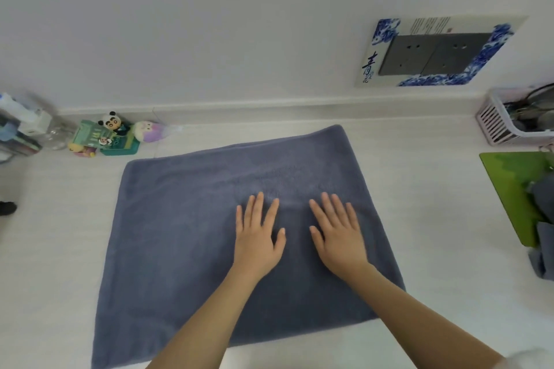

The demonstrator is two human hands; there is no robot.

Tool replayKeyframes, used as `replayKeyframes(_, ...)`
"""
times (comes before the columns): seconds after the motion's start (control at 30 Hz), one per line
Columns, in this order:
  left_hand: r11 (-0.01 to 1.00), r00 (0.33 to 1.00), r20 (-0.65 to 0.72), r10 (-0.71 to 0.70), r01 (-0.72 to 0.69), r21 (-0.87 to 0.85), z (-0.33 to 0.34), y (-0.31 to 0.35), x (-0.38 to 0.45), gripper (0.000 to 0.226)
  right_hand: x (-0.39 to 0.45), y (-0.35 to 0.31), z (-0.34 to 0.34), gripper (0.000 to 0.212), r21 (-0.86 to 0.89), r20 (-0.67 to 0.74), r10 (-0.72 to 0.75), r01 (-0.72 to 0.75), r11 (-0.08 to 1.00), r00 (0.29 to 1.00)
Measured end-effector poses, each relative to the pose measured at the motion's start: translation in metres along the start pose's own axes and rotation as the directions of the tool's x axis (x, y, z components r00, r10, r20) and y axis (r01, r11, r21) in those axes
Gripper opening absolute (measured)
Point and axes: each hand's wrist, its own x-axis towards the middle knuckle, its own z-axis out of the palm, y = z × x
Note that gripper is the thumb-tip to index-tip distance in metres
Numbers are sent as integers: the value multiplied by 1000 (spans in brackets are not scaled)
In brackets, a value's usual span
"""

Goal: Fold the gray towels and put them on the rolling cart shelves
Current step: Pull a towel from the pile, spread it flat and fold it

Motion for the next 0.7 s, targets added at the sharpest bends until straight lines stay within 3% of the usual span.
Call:
replayKeyframes(0.13, 995, 998, 64, 10, -16, 94, 10, -7, 18, 62, 36, -2, 10, 52, -65, 103, -194, 201, 977, 976)
replayKeyframes(0.3, 996, 998, 66, -9, 3, 89, 13, -9, 23, 64, 80, 31, 2, 57, -67, 34, 115, -112, 991, 993)
replayKeyframes(0.47, 998, 997, 71, 15, -20, 67, 13, -8, 55, 65, 109, 13, 9, 54, -76, 74, -118, 124, 989, 990)
replayKeyframes(0.7, 963, 960, 119, -253, 238, 122, -10, -72, 114, 69, 110, 14, 12, 55, -82, 55, -79, 83, 993, 995)
